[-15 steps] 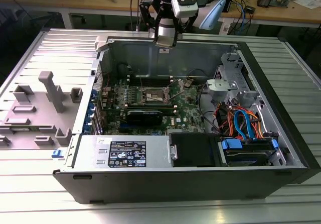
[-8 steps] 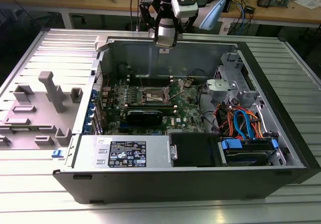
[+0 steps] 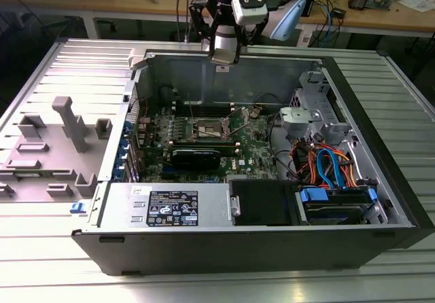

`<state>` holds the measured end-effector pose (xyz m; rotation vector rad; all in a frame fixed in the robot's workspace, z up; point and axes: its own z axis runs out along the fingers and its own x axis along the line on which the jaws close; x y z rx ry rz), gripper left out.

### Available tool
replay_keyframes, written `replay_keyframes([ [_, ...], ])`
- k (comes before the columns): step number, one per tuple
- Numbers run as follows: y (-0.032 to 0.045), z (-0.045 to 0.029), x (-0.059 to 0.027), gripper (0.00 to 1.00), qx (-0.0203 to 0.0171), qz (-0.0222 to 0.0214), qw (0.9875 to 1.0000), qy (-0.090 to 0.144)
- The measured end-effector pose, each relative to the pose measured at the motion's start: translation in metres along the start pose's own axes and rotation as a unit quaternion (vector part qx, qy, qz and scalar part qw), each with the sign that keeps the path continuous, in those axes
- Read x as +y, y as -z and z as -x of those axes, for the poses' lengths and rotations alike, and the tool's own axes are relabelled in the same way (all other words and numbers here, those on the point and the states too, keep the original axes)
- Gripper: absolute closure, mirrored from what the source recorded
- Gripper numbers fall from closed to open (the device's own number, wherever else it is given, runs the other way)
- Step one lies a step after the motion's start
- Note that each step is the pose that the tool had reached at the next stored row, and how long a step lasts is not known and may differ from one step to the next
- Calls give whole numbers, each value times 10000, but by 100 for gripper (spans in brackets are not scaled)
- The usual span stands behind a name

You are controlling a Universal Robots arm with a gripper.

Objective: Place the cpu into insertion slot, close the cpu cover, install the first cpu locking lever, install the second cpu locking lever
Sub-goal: 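Place the cpu into insertion slot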

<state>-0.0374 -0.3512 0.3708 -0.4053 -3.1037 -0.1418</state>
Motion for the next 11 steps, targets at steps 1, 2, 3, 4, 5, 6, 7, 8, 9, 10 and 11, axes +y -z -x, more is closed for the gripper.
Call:
replay_keyframes([
  [1,-1,0,0,46,-4,1,10000,-48],
  [2,-6,0,0,46,-11,3,9999,-121],
  [3,-10,0,0,46,-17,4,9998,-187],
  [4,-13,0,-1,46,-28,2,9995,-309],
  [5,-14,0,-2,46,-33,3,9993,-363],
  [6,-14,0,-2,46,-33,3,9993,-367],
  [7,-15,0,-1,46,-34,4,9993,-368],
  [8,-15,0,-1,46,-34,4,9993,-374],
  [9,-15,0,-1,46,-35,4,9993,-379],
  [10,-15,0,-1,46,-35,4,9993,-379],
  [11,-15,0,-1,46,-35,4,9993,-380],
])
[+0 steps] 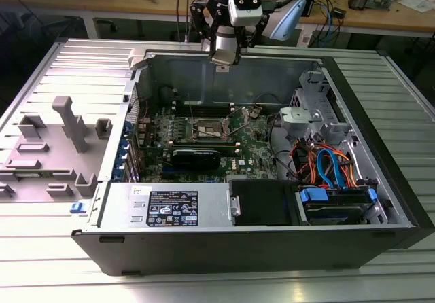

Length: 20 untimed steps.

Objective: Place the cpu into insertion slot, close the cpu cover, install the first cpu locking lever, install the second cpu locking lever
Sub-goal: 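Place the cpu into insertion slot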

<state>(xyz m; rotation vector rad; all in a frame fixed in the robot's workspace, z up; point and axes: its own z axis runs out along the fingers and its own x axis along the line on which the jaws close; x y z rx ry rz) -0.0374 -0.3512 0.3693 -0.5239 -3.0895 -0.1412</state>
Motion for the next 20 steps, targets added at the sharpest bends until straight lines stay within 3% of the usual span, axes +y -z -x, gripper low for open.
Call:
replay_keyframes([
  [10,0,0,0,46,-2,1,10000,-23],
  [14,-6,0,-1,46,-26,5,9996,-295],
  [17,-12,0,-1,46,-52,11,9982,-592],
  [20,-13,0,-1,46,-55,12,9980,-630],
])
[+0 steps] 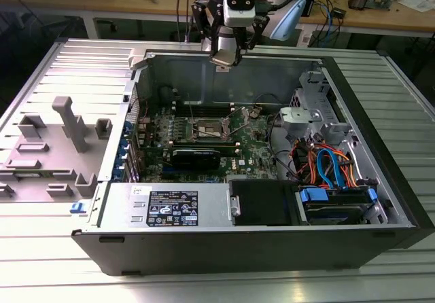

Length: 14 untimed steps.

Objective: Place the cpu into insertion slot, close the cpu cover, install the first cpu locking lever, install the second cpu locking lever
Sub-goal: 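Place the cpu into insertion slot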

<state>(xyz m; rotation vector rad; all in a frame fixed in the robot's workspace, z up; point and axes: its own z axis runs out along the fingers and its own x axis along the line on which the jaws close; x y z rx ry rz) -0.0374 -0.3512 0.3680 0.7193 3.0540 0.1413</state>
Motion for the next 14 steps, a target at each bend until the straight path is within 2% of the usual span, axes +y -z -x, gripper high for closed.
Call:
replay_keyframes([
  [14,-1,0,0,46,-4,1,10000,-48],
])
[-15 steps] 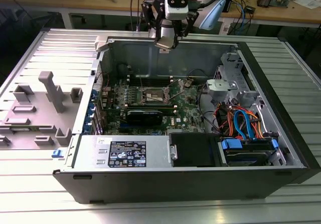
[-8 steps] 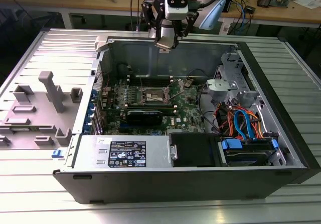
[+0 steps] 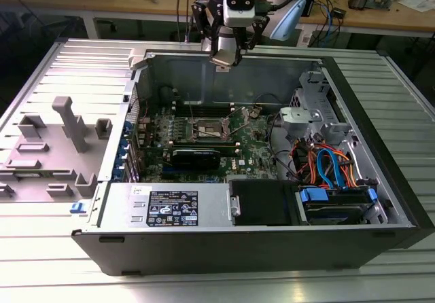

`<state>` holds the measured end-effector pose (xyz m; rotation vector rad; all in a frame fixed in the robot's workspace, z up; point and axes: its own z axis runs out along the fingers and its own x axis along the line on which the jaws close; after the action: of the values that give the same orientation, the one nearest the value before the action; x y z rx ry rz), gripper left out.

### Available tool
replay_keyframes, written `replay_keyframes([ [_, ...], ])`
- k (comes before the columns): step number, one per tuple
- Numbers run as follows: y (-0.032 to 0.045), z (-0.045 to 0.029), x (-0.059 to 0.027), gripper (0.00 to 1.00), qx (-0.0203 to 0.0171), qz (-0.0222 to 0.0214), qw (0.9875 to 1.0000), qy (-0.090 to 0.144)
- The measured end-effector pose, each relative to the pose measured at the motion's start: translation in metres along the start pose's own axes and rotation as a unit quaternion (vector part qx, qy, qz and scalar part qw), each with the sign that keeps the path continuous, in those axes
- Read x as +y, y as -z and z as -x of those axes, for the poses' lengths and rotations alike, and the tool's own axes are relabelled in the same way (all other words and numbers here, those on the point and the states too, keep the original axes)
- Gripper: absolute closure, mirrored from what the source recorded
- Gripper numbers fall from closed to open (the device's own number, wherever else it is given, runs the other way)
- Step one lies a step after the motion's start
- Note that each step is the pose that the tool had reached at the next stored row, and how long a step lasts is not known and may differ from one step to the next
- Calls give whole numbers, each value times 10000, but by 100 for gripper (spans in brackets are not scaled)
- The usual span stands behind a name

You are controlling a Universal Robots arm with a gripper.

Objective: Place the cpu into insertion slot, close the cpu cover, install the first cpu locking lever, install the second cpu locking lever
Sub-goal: 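Place the cpu into insertion slot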

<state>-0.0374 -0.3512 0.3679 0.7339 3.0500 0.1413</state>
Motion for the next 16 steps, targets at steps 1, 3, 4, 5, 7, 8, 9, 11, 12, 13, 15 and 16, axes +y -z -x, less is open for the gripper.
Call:
replay_keyframes([
  [1,-1,0,0,46,-5,1,10000,-56],
  [3,-3,0,0,46,-18,4,9998,-202],
  [4,-4,0,0,46,-22,5,9997,-253],
  [5,-6,0,0,46,-30,6,9994,-344],
  [7,-8,0,-1,46,-41,8,9990,-455],
  [8,-9,0,-1,46,-48,10,9985,-540],
  [9,-10,0,-1,46,-54,11,9981,-608],
  [11,-13,0,-1,46,-68,14,9971,-762],
  [12,-14,1,-1,46,-74,15,9965,-832],
  [13,-16,0,-1,46,-80,17,9959,-900],
  [15,-18,0,-2,46,-93,19,9945,-1047],
  [16,-19,0,-2,46,-99,21,9937,-1114],
])
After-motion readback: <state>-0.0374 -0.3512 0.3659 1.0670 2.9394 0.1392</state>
